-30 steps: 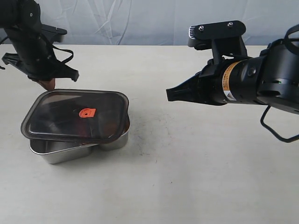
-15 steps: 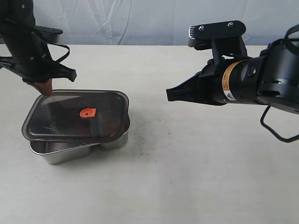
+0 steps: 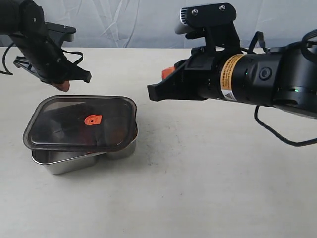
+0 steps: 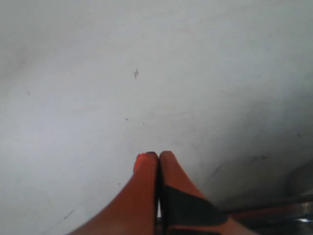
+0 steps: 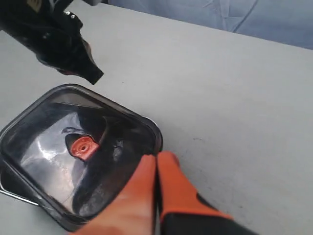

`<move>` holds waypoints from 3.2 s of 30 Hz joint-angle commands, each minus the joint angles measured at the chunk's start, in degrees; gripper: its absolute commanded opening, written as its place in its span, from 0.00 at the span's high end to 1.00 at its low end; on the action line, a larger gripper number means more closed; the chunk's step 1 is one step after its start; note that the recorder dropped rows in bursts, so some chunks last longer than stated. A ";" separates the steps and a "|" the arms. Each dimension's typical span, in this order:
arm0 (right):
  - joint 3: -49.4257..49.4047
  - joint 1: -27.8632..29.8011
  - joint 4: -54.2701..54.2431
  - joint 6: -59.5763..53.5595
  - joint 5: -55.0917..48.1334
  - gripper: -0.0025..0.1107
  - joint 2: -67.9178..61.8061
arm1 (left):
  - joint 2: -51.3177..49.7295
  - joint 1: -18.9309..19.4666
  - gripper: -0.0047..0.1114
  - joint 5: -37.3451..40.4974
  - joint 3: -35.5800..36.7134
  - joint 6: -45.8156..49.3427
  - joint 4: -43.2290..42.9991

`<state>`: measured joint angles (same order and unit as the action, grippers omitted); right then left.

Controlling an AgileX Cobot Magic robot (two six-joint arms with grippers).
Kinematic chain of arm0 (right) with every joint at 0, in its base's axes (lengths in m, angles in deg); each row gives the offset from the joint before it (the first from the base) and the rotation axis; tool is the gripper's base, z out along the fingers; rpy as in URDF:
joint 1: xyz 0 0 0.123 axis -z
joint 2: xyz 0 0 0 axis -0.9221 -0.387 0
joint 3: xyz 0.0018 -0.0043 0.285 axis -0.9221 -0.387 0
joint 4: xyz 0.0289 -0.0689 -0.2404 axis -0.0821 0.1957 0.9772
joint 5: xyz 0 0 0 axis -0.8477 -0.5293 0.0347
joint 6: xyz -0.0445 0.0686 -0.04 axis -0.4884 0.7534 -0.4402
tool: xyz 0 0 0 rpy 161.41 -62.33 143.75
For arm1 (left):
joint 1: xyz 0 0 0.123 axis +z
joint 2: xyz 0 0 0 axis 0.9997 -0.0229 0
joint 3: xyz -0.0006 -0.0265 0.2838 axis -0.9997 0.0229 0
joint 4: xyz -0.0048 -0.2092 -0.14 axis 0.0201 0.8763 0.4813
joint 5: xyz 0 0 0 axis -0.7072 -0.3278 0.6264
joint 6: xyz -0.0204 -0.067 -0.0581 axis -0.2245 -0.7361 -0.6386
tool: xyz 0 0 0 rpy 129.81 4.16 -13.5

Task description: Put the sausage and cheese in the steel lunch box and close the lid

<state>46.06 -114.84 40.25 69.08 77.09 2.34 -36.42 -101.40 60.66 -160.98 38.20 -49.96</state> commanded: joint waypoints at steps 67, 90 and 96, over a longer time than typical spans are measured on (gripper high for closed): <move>14.67 -0.46 -85.86 -71.08 -38.75 0.99 -23.90 | 18.31 2.53 0.96 2.47 10.46 -2.74 -3.25; 17.24 -0.46 -86.00 -71.17 -30.91 0.99 -25.71 | 18.31 2.53 0.96 1.56 10.46 -2.74 -3.25; 17.24 -0.46 -86.01 -71.17 -27.96 0.99 -25.71 | 18.31 2.53 0.96 1.57 10.46 -2.74 -3.15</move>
<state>62.98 -115.42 -45.89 -1.82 46.89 -23.34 -18.69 -98.98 62.73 -150.64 35.58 -53.45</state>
